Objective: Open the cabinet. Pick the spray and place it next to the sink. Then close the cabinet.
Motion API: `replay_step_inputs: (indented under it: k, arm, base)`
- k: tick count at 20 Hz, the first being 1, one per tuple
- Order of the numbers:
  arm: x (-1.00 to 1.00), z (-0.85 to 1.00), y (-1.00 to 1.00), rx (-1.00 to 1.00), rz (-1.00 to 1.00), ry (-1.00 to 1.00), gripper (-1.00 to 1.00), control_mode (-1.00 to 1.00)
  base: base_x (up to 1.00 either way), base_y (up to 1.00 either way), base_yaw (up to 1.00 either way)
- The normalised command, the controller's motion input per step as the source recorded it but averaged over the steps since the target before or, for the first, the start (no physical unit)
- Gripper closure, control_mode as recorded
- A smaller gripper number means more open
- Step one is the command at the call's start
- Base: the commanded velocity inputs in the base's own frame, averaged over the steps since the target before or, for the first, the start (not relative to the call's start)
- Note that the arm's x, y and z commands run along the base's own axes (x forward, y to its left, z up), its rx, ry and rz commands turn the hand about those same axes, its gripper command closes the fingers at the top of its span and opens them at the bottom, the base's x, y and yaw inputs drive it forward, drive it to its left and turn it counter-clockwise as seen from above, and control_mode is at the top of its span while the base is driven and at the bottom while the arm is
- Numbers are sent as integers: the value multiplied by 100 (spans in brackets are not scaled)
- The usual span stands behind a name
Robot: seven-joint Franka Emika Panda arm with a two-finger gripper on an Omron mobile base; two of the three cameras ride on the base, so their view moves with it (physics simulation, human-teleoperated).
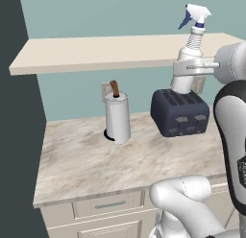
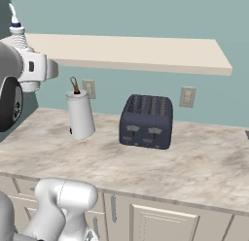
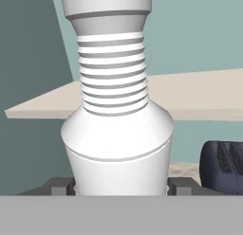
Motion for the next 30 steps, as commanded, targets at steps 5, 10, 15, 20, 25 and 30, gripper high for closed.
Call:
replay_step_inputs:
  k: [5,10,15,20,25,30]
  arm:
    - [-18,0,0,0,0,0,100,-100]
    - [0,0,-3,0,0,0,100,-100]
    - [0,0,0,0,0,0,100,-100]
    - [0,0,0,0,0,0,100,-100]
    - [0,0,0,0,0,0,100,100]
    - [0,0,0,0,0,0,100,100]
  base:
    - [0,0,0]
    - [0,0,0]
    - [0,0,0]
    - [0,0,0]
    - [-20,0,0]
    - [-86,0,0]
